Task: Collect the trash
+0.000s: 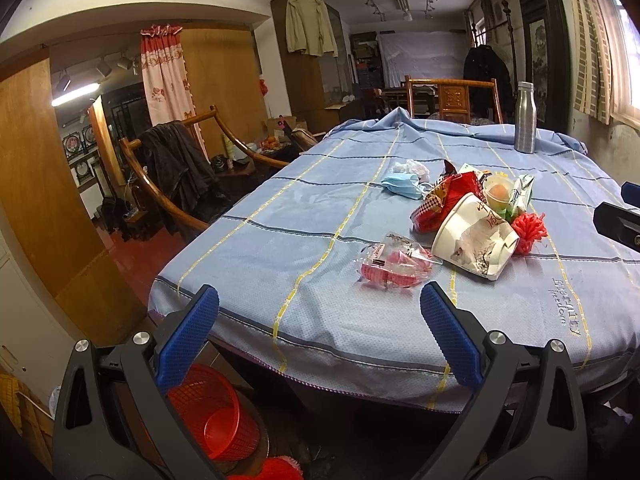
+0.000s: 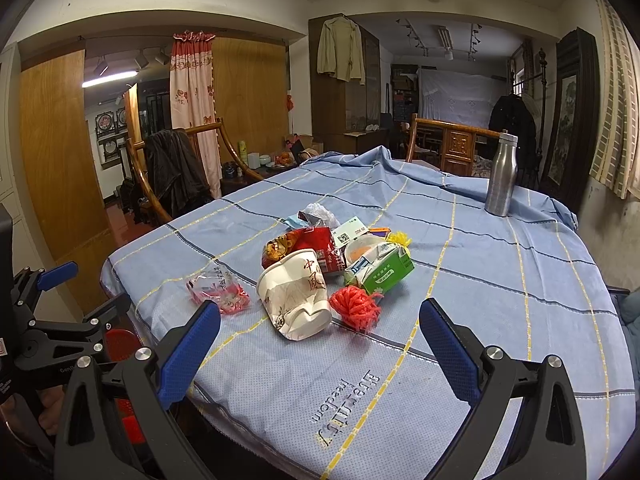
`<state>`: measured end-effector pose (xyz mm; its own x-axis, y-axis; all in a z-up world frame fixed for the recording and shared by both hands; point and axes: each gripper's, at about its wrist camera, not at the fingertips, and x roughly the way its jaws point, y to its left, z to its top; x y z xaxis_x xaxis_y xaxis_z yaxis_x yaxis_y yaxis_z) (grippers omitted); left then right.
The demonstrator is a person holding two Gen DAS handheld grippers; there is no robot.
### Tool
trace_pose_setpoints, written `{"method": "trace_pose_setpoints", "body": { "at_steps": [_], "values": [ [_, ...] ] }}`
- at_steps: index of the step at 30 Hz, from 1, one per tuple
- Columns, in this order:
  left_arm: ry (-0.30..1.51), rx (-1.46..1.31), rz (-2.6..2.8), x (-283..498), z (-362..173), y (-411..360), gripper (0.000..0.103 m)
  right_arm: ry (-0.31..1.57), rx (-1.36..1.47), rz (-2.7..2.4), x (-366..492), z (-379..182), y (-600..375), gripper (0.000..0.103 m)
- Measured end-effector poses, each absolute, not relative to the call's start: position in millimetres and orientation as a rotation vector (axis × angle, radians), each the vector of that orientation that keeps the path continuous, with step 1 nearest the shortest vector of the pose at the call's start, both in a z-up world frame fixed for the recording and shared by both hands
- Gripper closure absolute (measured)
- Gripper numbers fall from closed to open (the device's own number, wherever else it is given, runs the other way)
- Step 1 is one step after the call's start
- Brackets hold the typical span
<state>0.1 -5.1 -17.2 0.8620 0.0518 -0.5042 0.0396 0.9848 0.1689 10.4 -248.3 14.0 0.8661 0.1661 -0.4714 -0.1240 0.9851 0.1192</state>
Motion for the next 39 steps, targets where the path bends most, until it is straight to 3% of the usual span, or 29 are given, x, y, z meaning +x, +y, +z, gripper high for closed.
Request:
{"method": "trace_pose_setpoints", "body": {
  "at_steps": [24,39],
  "values": [
    [0.579,0.173,0.017,14.2,-28.4,0.0,0.007,0.551,0.093,0.168,26.1,-2.6,-243.7,0.006],
    [0.745,0.072,-0.078,77.3,-57.0,16.0,0.007,0.627,0.133,0.194,67.2,-30.8,-252.1,0.006]
  ]
}}
